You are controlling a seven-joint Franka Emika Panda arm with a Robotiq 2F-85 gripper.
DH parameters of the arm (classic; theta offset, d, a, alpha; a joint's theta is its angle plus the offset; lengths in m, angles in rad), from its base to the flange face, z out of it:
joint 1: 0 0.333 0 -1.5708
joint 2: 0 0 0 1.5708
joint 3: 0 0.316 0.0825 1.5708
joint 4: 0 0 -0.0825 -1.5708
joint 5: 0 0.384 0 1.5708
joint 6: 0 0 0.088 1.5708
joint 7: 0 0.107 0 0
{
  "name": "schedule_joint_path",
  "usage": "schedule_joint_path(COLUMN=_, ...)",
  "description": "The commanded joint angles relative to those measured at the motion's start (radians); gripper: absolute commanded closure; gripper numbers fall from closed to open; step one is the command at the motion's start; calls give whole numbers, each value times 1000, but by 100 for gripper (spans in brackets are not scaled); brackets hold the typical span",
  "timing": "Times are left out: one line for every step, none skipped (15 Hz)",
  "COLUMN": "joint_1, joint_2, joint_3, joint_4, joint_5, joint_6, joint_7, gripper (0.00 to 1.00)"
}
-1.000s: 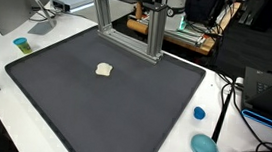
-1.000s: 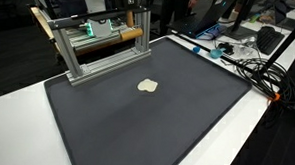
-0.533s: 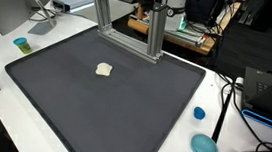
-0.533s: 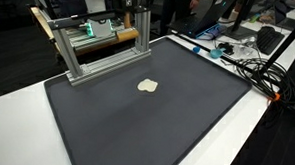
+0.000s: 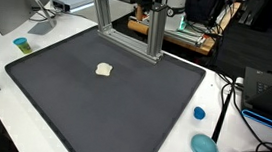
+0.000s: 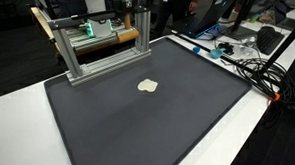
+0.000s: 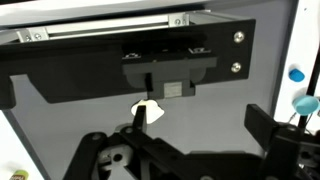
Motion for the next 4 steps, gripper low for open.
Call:
schedule_joint_path(joint_1=-49, joint_2=42, joint_3=-87, joint_4=103, joint_5=28, joint_6=46, joint_7=-52, gripper=0)
schedule_joint_path(joint_1=-56, joint_2=68, joint_3=-139, joint_4=138, joint_5=43, joint_6=109, joint_7=-104, gripper=0)
schedule_joint_path(joint_1=-53, joint_2=17, joint_3=-65, joint_4=71, joint_5=12, joint_6=58, joint_7=-38, gripper=0)
schedule_joint_path(joint_1=-64, joint_2=25, joint_3=-85, joint_4=89, joint_5=13, joint_6=67, joint_7=-58, gripper=0)
